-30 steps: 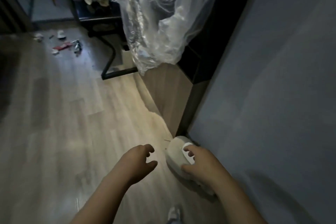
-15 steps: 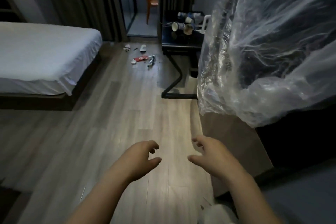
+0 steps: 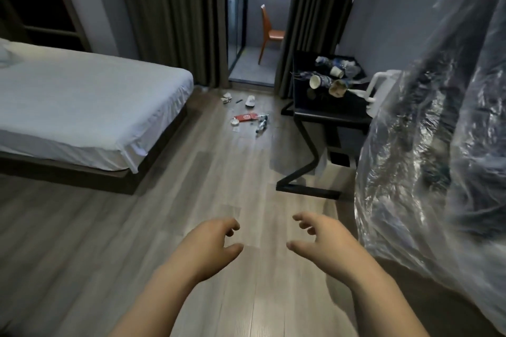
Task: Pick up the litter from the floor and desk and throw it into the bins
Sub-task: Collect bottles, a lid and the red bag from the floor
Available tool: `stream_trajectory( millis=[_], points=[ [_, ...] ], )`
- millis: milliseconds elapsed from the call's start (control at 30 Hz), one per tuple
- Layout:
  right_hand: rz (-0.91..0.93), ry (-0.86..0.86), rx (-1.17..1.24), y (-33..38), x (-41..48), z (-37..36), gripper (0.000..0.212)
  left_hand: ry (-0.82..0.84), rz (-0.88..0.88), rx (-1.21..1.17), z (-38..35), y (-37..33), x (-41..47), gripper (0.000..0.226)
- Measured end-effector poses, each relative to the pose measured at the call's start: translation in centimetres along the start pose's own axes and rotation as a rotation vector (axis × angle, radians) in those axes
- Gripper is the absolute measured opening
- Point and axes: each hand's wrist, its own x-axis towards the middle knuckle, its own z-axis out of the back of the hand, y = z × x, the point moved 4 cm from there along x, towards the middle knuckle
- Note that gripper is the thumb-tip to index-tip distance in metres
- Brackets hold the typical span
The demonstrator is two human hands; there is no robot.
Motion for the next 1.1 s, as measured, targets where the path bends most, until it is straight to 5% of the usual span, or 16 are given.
stream_trajectory(
  millis=[1100],
  points=[
    [0.019, 0.096, 0.059, 11.4, 58.4, 6.4, 0.058, -0.013, 0.131, -0.037, 22.5, 13.6, 51.5, 0.041]
  ],
)
